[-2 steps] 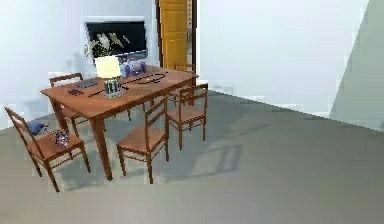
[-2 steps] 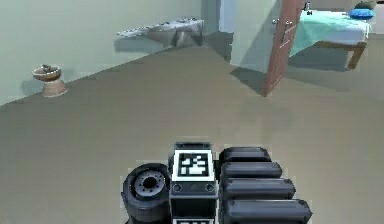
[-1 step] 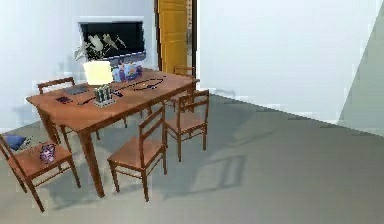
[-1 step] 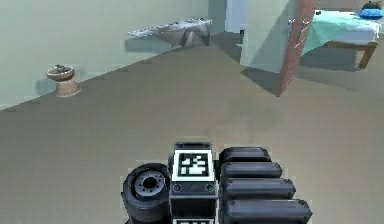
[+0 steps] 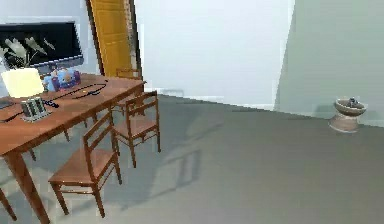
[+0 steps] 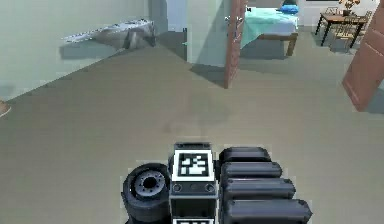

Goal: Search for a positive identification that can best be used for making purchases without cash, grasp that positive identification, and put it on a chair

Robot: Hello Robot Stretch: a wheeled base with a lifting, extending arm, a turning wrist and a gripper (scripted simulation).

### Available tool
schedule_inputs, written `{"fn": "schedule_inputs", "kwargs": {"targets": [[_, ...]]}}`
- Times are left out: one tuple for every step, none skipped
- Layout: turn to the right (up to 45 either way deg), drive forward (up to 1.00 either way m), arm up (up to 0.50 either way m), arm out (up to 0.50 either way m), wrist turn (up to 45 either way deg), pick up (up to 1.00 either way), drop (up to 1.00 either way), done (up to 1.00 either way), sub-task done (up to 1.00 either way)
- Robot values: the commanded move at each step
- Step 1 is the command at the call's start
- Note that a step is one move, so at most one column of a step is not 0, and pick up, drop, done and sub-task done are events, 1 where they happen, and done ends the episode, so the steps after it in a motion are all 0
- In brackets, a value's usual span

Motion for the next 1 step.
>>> {"fn": "schedule_inputs", "kwargs": {"targets": [[0.0, 1.00, 0.00, 0.00, 0.0, 0.00, 0.00, 0.00, 0.00]]}}
